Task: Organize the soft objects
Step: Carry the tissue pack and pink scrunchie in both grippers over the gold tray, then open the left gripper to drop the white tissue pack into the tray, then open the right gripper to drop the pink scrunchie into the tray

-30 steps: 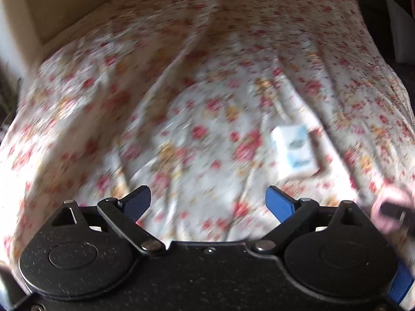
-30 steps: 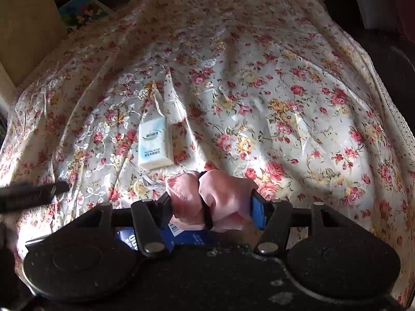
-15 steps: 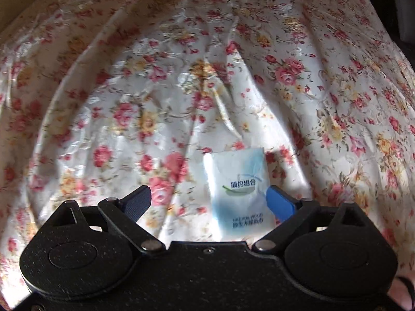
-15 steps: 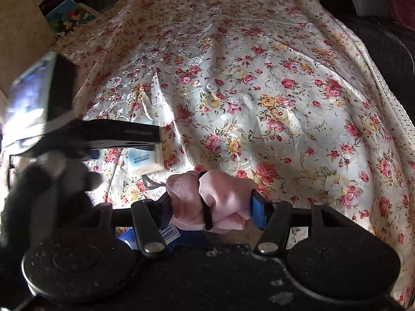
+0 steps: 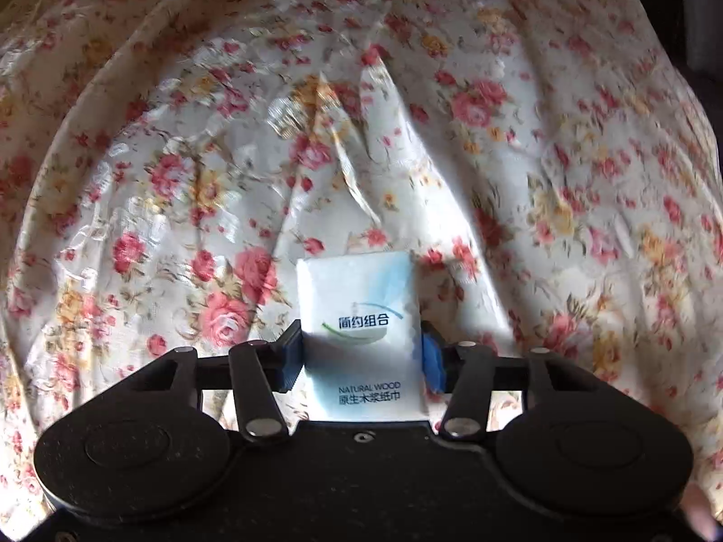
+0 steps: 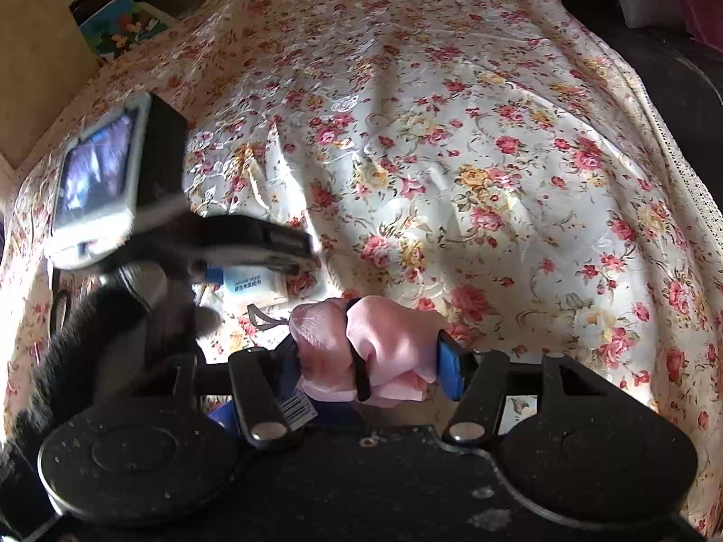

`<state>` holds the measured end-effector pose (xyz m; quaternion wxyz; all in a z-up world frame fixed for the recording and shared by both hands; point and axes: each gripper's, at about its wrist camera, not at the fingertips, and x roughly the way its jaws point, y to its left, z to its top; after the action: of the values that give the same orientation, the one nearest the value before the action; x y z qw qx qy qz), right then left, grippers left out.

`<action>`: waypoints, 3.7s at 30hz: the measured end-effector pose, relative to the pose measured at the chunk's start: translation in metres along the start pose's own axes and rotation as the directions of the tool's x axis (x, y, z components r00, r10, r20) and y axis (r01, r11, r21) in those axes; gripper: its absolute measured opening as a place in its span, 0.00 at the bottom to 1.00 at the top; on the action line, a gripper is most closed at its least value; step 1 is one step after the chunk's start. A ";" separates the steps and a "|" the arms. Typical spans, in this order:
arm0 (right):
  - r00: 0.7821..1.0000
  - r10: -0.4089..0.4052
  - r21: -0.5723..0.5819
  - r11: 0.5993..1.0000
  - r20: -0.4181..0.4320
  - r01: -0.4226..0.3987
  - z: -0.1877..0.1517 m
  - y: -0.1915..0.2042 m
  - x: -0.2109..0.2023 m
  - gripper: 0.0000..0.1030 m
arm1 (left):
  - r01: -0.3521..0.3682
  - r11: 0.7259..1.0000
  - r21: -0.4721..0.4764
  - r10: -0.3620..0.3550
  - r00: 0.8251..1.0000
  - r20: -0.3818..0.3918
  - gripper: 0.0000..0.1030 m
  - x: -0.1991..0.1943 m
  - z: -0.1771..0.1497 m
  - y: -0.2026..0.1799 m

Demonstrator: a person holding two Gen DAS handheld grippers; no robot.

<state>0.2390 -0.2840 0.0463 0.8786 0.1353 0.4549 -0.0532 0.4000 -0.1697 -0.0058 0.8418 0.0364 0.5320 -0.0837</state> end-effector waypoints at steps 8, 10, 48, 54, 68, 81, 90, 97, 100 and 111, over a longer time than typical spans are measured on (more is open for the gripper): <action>1.000 0.018 -0.028 0.999 0.025 -0.017 -0.002 0.001 -0.004 0.56 | -0.010 1.000 -0.015 0.012 0.995 0.097 0.48 -0.069 -0.015 0.025; 0.999 0.017 -0.034 0.999 0.032 -0.016 -0.003 0.001 -0.004 0.56 | -0.004 1.000 -0.009 0.005 0.993 0.119 0.48 -0.091 -0.027 0.034; 0.987 0.158 -0.202 0.967 0.006 -0.154 -0.244 0.042 -0.191 0.56 | 0.003 0.992 -0.126 0.019 0.986 0.166 0.49 -0.250 -0.330 0.127; 0.984 0.141 -0.258 0.952 -0.106 -0.164 -0.282 0.042 -0.200 0.57 | -0.009 0.992 -0.128 0.023 0.995 0.102 0.49 -0.232 -0.348 0.120; 0.965 0.084 -0.275 0.949 -0.249 -0.154 -0.320 0.045 -0.175 0.57 | -0.068 0.990 -0.122 0.069 0.998 0.007 0.49 -0.209 -0.370 0.114; 0.963 0.060 -0.305 0.942 -0.264 -0.143 -0.318 0.049 -0.171 0.57 | -0.097 0.989 -0.109 0.098 0.995 0.008 0.65 -0.208 -0.373 0.115; 0.953 0.053 -0.335 0.929 -0.298 -0.156 -0.323 0.054 -0.166 0.59 | -0.103 0.987 -0.126 0.105 0.994 0.014 0.69 -0.215 -0.375 0.121; 0.950 0.034 -0.351 0.925 -0.311 -0.148 -0.322 0.055 -0.161 0.62 | -0.111 0.984 -0.138 0.114 0.993 0.015 0.70 -0.218 -0.378 0.125; 0.949 0.032 -0.353 0.924 -0.313 -0.148 -0.322 0.054 -0.160 0.63 | -0.110 0.983 -0.144 0.113 0.993 0.015 0.70 -0.219 -0.379 0.126; 0.954 0.045 -0.371 0.915 -0.297 -0.159 -0.320 0.056 -0.165 0.72 | -0.114 0.981 -0.154 0.117 0.993 0.015 0.73 -0.221 -0.380 0.128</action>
<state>-0.0956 -0.1438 0.0156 0.8153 -0.0127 0.5693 0.1048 -0.0073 0.0358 0.0260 0.8518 0.0016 0.5238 0.0059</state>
